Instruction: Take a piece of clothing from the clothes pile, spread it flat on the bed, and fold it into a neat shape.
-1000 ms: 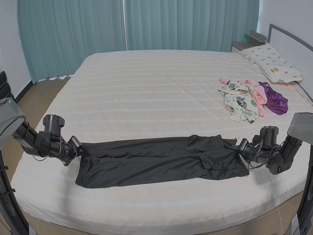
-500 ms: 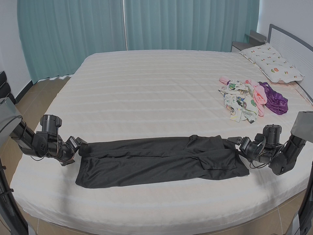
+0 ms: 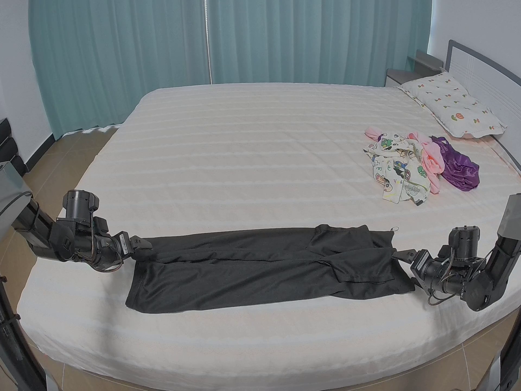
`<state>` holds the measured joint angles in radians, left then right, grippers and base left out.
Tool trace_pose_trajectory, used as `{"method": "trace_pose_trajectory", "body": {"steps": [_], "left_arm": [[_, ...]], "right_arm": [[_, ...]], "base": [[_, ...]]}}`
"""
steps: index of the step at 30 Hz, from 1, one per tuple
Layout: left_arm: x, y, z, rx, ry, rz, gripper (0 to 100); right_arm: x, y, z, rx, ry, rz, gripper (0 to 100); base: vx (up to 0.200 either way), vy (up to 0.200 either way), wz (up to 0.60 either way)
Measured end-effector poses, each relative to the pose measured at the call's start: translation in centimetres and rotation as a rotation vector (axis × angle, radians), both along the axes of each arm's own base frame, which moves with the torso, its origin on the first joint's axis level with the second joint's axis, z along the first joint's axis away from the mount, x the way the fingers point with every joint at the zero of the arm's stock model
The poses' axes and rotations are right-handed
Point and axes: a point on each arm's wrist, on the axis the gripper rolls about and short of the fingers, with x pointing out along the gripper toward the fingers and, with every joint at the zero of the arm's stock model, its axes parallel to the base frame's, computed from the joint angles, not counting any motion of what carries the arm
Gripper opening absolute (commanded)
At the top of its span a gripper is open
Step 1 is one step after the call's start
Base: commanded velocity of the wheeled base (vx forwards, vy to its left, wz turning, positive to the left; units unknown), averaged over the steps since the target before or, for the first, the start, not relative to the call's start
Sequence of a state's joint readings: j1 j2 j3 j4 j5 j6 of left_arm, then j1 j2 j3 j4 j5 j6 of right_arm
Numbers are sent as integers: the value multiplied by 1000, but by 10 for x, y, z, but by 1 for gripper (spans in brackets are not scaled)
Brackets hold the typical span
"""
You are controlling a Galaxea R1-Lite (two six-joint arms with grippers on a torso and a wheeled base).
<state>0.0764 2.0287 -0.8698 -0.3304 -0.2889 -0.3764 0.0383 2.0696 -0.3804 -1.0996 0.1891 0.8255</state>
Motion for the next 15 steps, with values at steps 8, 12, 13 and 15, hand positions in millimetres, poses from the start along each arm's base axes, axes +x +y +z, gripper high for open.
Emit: {"method": "trace_pose_trajectory", "body": {"steps": [8,12,13,15], "left_arm": [[2,-15,1,19,-15,-77,100],[4,-24,-4,62,-17,-140,100],[4,-25,-5,69,-16,-148,100],[5,-27,-9,82,-7,-152,100]], "right_arm": [[-18,0,6,29,-55,-16,100],[-26,0,6,40,-71,2,100],[-27,0,6,43,-71,7,100],[-30,0,5,46,-64,13,100]], "base": [[0,0,0],[0,0,0],[0,0,0],[0,0,0]]}}
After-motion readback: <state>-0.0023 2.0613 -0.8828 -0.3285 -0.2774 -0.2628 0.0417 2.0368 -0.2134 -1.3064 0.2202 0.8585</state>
